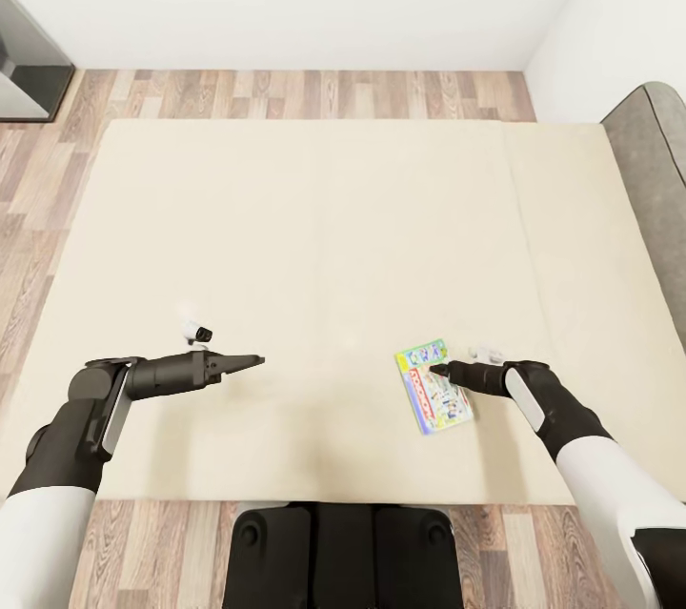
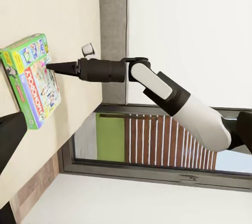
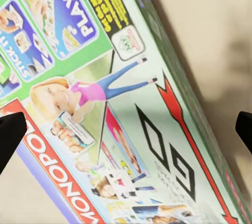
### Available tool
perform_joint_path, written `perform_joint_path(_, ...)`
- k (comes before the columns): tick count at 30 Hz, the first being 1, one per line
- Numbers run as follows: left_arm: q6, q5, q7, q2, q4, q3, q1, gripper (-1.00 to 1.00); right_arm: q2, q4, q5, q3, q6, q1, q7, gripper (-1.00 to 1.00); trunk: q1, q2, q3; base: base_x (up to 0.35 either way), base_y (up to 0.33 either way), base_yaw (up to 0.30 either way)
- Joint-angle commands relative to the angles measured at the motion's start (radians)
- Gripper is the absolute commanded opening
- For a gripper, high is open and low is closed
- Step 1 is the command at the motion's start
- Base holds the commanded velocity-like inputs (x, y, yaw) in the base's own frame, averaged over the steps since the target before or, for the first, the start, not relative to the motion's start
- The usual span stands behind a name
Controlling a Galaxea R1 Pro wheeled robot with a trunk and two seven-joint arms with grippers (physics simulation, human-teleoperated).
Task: Put all the toys in the child's room - the three board games (two on the bed and one on the table), the two jigsaw puzzles on the table, and the tennis ball on the table - inside the toy box on the table in the child's room.
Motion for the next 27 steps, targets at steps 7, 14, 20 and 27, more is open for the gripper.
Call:
perform_joint_path(7, 0.011, -0.001, -0.004, 0.000, 0.000, 0.000, 0.000, 1.00, -0.001, -0.001, 0.000, 0.003, 0.003, 0.000, 0.002, 1.00, 0.001, -0.002, -0.012, 0.000, 0.000, 0.000)
perform_joint_path(14, 0.009, -0.001, -0.004, 0.000, 0.000, 0.000, 0.000, 1.00, -0.001, 0.000, 0.000, 0.003, 0.003, 0.000, 0.002, 1.00, 0.001, -0.002, -0.022, 0.000, 0.000, 0.000)
perform_joint_path(20, 0.009, -0.001, -0.004, 0.000, 0.000, 0.000, 0.000, 1.00, -0.001, 0.000, 0.000, 0.003, 0.002, 0.000, 0.002, 1.00, 0.001, -0.002, -0.029, 0.000, 0.000, 0.000)
perform_joint_path(27, 0.008, -0.001, -0.004, 0.000, 0.000, 0.000, 0.000, 1.00, 0.002, 0.001, 0.004, 0.003, 0.001, 0.001, 0.002, 1.00, 0.001, -0.002, -0.031, 0.000, 0.000, 0.000)
